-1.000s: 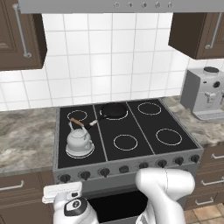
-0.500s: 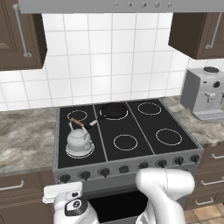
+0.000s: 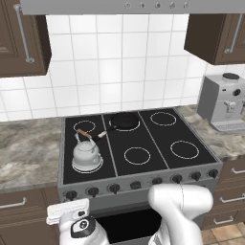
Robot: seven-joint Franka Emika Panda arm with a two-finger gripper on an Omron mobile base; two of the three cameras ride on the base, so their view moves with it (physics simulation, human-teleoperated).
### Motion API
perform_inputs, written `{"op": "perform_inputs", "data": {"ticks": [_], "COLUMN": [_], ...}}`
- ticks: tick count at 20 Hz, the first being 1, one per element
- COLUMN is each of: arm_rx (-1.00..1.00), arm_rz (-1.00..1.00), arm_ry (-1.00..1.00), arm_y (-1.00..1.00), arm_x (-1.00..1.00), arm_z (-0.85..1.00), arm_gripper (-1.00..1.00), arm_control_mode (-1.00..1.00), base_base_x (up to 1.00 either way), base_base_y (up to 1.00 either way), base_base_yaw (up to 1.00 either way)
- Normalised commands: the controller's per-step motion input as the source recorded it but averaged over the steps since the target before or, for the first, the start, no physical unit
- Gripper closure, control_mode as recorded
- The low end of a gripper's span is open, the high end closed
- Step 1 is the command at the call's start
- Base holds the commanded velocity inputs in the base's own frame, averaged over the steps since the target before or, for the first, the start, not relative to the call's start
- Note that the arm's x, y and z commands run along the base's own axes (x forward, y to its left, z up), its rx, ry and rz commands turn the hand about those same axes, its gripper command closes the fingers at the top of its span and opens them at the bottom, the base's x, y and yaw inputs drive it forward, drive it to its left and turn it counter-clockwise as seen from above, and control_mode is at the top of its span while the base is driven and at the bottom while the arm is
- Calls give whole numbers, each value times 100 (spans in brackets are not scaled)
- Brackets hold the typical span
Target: Pick the kettle from the counter and place it on a stove burner. Then turn the burner on.
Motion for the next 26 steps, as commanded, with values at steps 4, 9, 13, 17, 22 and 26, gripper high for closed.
{"op": "perform_inputs", "data": {"ticks": [4, 9, 13, 17, 22, 26], "arm_rx": [-20, -21, -13, 0, -5, -17], "arm_rz": [34, 40, 28, 0, 12, 25], "arm_ry": [0, 1, 0, 0, -9, -9], "arm_y": [13, 6, 4, 0, 20, 56], "arm_x": [0, 0, -1, -1, -30, -12], "arm_z": [-20, -27, -7, 0, 2, 5], "arm_gripper": [100, 100, 100, 100, 100, 100], "arm_control_mode": [-100, -100, -100, -100, -100, -100], "base_base_x": [0, 0, 0, 0, 0, 0], "base_base_y": [0, 0, 0, 0, 0, 0], "base_base_yaw": [0, 0, 0, 0, 0, 0]}}
